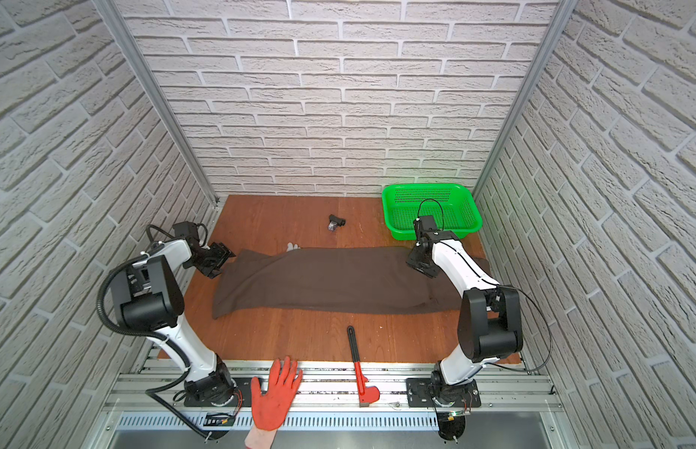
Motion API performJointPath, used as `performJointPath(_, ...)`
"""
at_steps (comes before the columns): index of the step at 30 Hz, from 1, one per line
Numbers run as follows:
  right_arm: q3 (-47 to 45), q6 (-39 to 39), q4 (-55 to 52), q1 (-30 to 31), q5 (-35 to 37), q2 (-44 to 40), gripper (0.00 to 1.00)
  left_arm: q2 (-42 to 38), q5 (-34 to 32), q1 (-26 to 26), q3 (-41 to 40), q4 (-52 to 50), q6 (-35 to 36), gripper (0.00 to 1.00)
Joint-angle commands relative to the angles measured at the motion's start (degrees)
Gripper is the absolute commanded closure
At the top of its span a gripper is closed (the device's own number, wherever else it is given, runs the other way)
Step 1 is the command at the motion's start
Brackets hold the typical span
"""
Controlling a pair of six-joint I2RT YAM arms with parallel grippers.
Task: Fold and stack the trousers
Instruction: Smooth out the trousers at the center of the table.
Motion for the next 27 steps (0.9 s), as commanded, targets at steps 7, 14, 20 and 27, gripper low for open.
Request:
performJointPath(7, -0.6, -0.3, 0.1, 0.2, -1.0, -0.1, 0.52, 2.7, -6.8, -1.7, -0.2, -5.0, 3.2, 0.46)
performJointPath(14, -0.6, -0.3, 0.2, 0.2, -0.9, -0.2, 0.52, 1.5, -8.4, -3.5, 2.1, -6.1, 5.4, 0.93)
performJointPath(20, -0.5, -0.1, -0.1, 0.2, -1.0, -0.8, 0.52, -4.9, -12.0, -8.9, 8.2, -11.5, 10.0, 1.0)
performJointPath(27, 0.2, -0.4, -0.6, 0.2, -0.5, -1.3, 0.52, -1.5, -11.9, -13.5, 15.3, -16.1, 15.0, 1.0)
